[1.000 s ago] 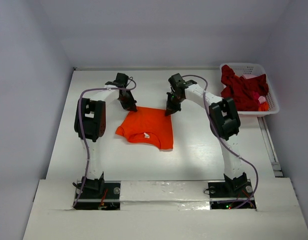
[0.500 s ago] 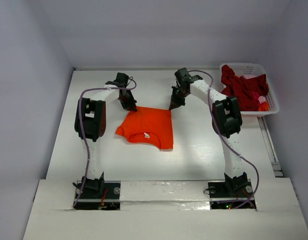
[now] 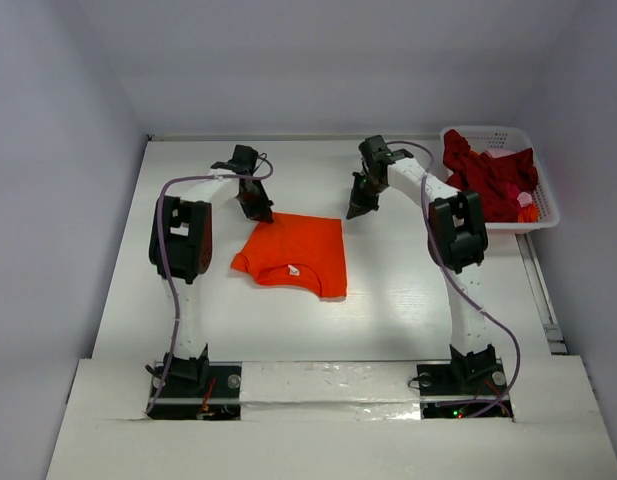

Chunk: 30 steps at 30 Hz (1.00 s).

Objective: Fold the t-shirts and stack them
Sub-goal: Fold the tshirt

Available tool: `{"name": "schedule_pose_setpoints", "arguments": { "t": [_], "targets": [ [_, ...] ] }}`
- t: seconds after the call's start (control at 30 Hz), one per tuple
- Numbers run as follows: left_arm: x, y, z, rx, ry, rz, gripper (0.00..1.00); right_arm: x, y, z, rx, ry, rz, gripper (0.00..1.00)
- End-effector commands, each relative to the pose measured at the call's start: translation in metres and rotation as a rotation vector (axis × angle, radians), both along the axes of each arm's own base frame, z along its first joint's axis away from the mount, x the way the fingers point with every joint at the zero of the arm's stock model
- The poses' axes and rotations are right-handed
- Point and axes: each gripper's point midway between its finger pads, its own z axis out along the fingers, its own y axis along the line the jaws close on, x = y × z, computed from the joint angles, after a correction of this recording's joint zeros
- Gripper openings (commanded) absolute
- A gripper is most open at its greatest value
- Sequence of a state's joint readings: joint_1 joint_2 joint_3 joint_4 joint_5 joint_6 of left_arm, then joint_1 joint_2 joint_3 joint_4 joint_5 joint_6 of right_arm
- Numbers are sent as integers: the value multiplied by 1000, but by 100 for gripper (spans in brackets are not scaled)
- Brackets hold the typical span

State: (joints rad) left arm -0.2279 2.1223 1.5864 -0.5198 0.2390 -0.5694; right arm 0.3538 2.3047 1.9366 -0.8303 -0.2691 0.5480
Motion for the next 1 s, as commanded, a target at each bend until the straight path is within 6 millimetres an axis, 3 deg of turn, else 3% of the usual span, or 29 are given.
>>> {"name": "schedule_pose_setpoints", "arguments": {
  "t": [0.0,0.07,0.17,0.2,0.27,0.33,0.4,0.47,0.53,0.6,0.7,0.73,0.9,0.97],
  "targets": [
    [12,18,44,72,-98,41,0,16,-4,48,26,-118,3,0],
    [15,20,56,81,-125,53,0,16,-4,68,39,-158,5,0],
    [22,35,86,121,-197,106,0,14,-8,83,30,-191,10,0],
    [25,36,105,119,-240,118,0,12,-9,94,37,-216,16,0],
    [28,40,124,124,-287,135,0,5,-6,98,34,-225,33,0],
    [31,46,148,123,-334,157,0,-2,1,109,42,-253,55,0],
    [30,52,165,143,-361,174,0,-12,9,109,50,-247,80,0],
    [26,54,169,149,-363,176,0,-29,26,112,57,-241,135,0],
    [12,57,167,154,-346,167,0,-45,38,111,39,-235,176,0],
    [-10,60,155,157,-315,162,0,-72,63,107,24,-231,248,0],
    [-41,69,130,182,-278,167,0,-83,71,103,38,-227,251,0],
    [-48,72,123,189,-266,171,0,-92,74,93,44,-198,261,0],
    [-93,82,88,213,-201,180,0,-100,77,77,77,-162,244,0],
    [-101,85,83,215,-193,191,0,-100,76,74,71,-160,242,0]
  ]
}}
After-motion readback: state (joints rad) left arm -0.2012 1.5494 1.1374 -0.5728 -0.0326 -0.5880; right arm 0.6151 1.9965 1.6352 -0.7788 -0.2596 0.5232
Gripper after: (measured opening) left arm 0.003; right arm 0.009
